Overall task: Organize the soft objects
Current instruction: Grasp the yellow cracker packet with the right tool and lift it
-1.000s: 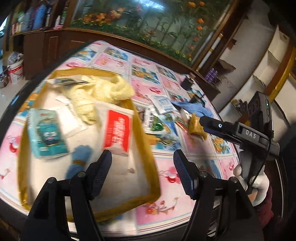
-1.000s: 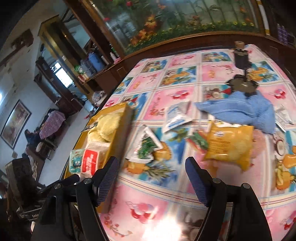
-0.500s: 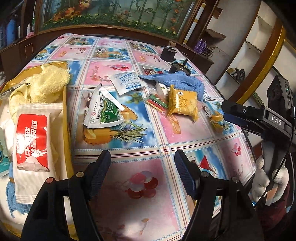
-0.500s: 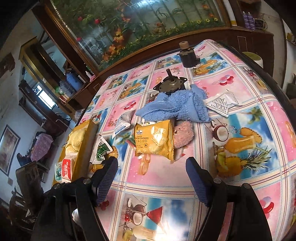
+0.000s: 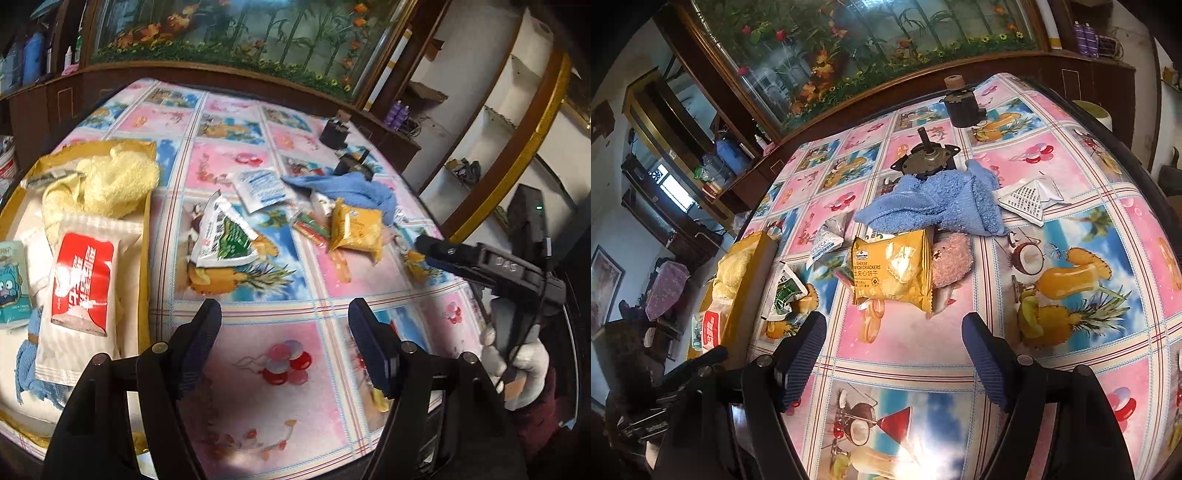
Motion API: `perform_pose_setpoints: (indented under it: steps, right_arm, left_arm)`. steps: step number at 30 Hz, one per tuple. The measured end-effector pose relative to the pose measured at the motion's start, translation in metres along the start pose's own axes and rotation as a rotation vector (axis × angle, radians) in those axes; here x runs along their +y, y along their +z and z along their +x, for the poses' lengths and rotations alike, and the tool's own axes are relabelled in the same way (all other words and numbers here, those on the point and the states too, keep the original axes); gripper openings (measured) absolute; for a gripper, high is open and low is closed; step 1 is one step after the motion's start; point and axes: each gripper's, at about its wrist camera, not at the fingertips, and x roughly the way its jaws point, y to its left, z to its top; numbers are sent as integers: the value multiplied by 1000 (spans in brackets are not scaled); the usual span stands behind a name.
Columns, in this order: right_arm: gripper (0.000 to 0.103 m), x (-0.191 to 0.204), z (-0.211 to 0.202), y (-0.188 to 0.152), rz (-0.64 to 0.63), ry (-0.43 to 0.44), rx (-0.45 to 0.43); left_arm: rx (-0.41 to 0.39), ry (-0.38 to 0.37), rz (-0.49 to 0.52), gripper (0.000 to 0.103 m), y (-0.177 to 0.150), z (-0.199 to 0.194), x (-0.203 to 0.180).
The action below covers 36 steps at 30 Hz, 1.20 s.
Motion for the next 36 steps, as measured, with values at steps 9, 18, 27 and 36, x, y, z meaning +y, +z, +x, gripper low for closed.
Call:
perform_pose_setpoints:
  steps: [9,18,27,36]
  right_arm:
    - [78,12,14,0,9,-54,36]
    - [78,27,25,1,-20,-92,64]
    - [80,39,78,29,-109,-201,108]
    - [79,79,115,10,-372,-333,215]
  left_arm:
    - [-111,-130,112,74,-1,-24,-26]
    - [-102,-177,98,74,-5,-18,-25]
    - [-88,-179,72,74,-8,-13,-22]
    - [-80,-183,59,74,-9,-12,-19]
